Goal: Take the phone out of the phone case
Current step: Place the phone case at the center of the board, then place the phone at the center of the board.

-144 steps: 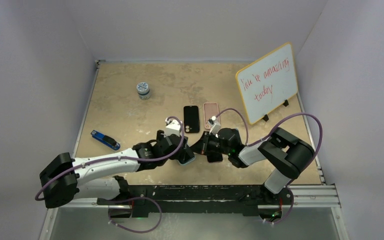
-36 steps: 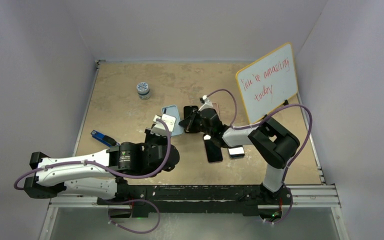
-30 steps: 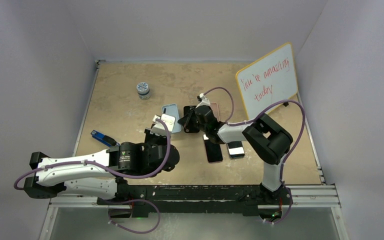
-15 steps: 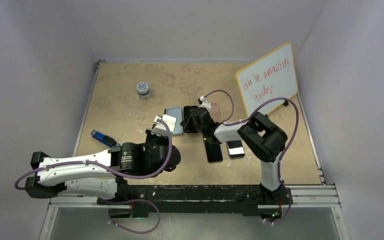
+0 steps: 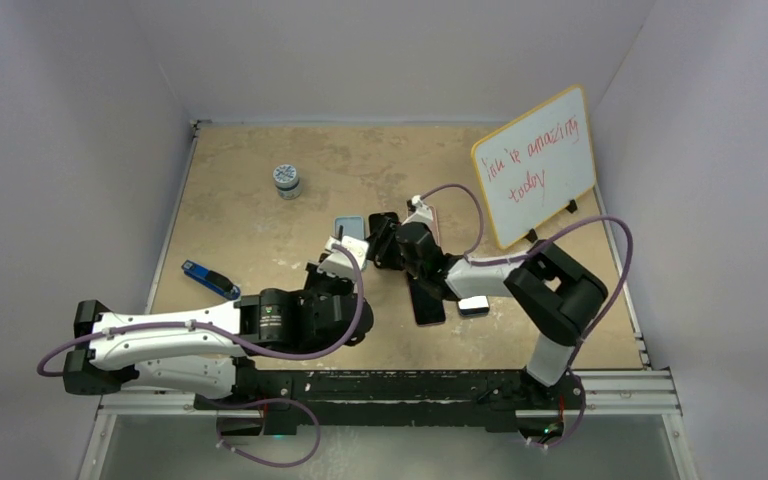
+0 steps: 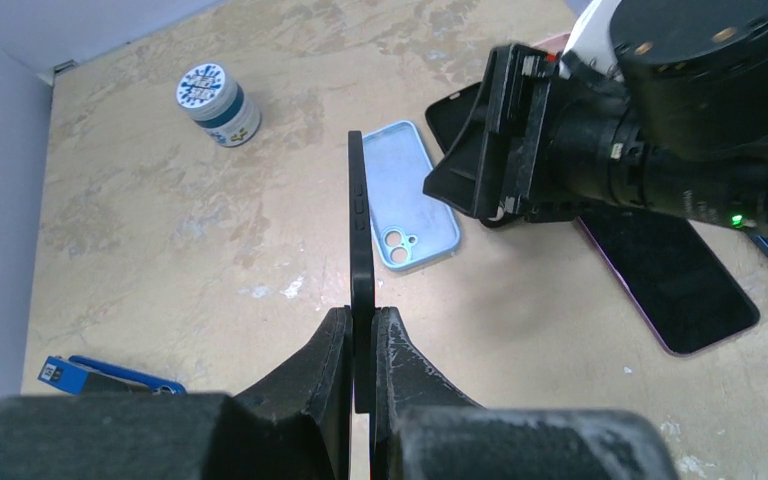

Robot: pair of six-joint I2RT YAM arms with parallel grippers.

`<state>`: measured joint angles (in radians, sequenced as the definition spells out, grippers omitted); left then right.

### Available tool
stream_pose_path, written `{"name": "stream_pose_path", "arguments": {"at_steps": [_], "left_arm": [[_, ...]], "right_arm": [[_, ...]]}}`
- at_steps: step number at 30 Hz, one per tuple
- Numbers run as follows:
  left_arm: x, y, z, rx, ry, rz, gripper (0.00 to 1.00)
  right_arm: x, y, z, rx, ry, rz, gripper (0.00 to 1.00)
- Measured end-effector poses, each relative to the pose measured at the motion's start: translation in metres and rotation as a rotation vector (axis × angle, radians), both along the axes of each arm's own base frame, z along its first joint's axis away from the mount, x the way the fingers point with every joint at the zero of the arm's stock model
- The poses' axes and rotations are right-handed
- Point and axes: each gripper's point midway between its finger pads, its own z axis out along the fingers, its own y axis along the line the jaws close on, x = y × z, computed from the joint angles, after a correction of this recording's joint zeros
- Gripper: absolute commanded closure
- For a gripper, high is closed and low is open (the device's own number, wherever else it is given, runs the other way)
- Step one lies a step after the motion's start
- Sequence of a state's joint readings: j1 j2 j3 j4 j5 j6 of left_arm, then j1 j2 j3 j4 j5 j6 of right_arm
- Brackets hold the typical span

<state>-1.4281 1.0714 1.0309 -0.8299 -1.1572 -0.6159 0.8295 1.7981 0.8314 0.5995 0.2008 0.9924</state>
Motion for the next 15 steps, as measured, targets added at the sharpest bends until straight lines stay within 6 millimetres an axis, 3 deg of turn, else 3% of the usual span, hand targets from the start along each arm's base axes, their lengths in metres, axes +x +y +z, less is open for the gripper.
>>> {"name": "stream_pose_path", "arguments": {"at_steps": [8, 12, 15], "left_arm": [[-0.004, -0.026, -0.025, 0.039, 0.051, -0.094, 1.00], [-0.007, -0.044, -0.046, 0.097, 0.092, -0.159, 1.00], [-0.010, -0.057, -0.066, 0.160, 0.129, -0.196, 1.00]], "right_arm": [[-0.030, -0.029, 0.037, 0.030, -0.095, 0.048, 0.13], [-0.037, -0.064, 0.055, -0.009, -0.157, -0.021, 0.03], [-0.042, -0.096, 0.063, -0.052, -0.197, -0.099, 0.01]]}}
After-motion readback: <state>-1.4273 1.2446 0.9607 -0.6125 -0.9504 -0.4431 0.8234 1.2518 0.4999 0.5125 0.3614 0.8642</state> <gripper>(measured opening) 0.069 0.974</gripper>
